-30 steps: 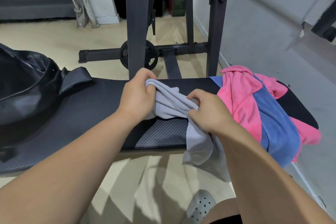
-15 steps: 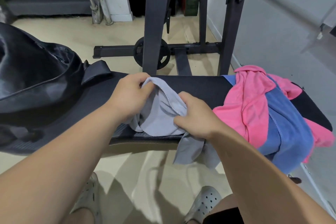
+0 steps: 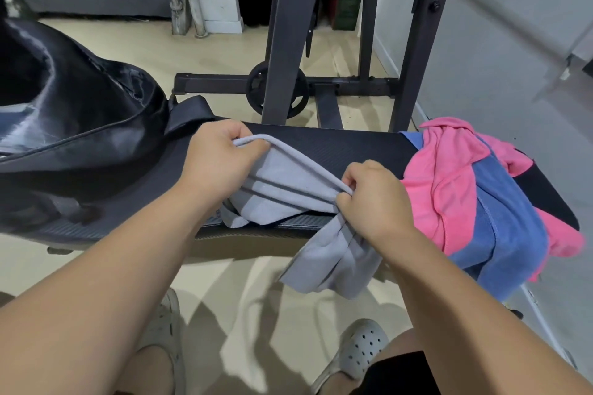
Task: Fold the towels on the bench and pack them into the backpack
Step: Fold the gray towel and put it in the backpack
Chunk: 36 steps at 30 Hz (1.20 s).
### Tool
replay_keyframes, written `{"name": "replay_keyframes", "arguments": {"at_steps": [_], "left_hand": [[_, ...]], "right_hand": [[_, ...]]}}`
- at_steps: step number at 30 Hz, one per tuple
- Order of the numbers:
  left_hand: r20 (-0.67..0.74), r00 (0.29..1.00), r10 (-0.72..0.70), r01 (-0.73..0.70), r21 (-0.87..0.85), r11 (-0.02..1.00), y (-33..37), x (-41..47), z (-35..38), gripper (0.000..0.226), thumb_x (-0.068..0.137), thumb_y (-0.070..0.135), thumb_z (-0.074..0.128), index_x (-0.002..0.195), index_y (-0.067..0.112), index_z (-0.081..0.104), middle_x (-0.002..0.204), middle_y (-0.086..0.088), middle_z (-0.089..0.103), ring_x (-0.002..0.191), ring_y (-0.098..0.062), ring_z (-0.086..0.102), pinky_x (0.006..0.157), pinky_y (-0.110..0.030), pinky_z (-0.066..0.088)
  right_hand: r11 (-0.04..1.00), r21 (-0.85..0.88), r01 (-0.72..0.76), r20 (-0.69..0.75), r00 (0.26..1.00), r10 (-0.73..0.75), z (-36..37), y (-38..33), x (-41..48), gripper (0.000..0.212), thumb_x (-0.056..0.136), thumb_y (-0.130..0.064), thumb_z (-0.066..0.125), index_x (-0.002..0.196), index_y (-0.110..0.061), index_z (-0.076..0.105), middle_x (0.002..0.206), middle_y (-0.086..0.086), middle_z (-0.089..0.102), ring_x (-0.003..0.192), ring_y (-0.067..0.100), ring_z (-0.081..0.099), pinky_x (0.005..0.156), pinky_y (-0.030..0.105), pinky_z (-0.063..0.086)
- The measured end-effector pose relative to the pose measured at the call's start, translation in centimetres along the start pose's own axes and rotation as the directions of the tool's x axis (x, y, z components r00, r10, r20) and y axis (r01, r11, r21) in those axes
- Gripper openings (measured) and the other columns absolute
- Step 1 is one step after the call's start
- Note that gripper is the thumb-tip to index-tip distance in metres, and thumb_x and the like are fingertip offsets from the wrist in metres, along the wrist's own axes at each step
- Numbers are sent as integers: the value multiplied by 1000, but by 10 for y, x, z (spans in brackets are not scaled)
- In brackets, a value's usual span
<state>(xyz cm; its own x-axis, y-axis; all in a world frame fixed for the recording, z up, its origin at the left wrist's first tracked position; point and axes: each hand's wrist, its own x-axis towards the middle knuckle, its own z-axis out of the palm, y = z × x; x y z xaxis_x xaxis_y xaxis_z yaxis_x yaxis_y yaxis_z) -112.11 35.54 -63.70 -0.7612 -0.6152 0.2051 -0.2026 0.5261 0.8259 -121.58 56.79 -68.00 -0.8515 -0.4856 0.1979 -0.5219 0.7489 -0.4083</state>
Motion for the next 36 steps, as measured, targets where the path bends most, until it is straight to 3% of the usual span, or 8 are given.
{"name": "replay_keyframes", "arguments": {"at_steps": [5,14,16,19,22,24,29,36], "left_hand": [[-163,987,-4,40,219,975,-13,3,-28,26,88,33,61,70,14,62,72,-1,61,69,-15,53,62,-33,43],[120,926,-359,193,667,720,-58,1,-72,30,84,29,67,61,9,65,60,-7,62,65,-27,60,56,-30,45],[293,837,-463,117,730,674,-57,-4,-80,34,86,29,70,57,11,64,62,-5,61,64,-24,55,62,-33,45],[622,547,-560,-99,712,695,-45,-17,-92,23,86,31,70,66,20,66,71,0,63,66,-20,50,70,-32,45],[710,418,-567,74,595,800,-42,-26,-104,24,87,19,76,63,15,75,63,-2,67,60,-14,55,61,-26,46],[702,453,-550,157,544,824,-45,-25,-108,24,86,24,77,71,5,77,70,-12,71,64,-19,59,65,-31,47],[248,931,-268,79,579,811,-48,-9,-98,42,91,36,69,66,3,63,64,-16,62,61,-25,54,57,-32,40],[-76,981,-179,195,416,888,-67,5,-63,42,94,37,54,72,1,55,68,-17,57,70,-37,55,62,-40,47]], "right_hand": [[996,-43,-79,29,996,81,-4,6,0,12,73,-17,67,79,-21,58,83,-2,55,75,21,51,58,32,33],[957,-272,-98,394,896,204,-11,26,4,0,72,-12,67,72,-12,66,69,6,65,64,25,58,50,28,40],[983,-180,-24,547,828,121,-16,31,0,6,73,-6,65,68,-10,64,66,7,64,62,26,57,53,33,44],[1000,-15,4,663,749,7,-29,39,-8,9,77,-3,63,77,-12,67,72,8,69,67,26,64,61,42,55],[969,206,-134,710,702,-53,-36,40,-18,19,84,5,61,90,-12,66,64,2,66,56,17,61,52,31,51],[969,227,-97,623,779,-69,-38,38,-21,22,82,5,62,91,-14,66,61,-5,64,51,8,57,52,24,48],[995,79,-54,271,962,30,-37,48,-13,19,73,-2,67,80,-20,66,72,-3,66,64,15,60,54,29,44],[973,-68,-219,-22,976,218,-22,82,6,17,93,-24,66,76,-21,66,73,3,64,71,29,55,62,32,38]]}}
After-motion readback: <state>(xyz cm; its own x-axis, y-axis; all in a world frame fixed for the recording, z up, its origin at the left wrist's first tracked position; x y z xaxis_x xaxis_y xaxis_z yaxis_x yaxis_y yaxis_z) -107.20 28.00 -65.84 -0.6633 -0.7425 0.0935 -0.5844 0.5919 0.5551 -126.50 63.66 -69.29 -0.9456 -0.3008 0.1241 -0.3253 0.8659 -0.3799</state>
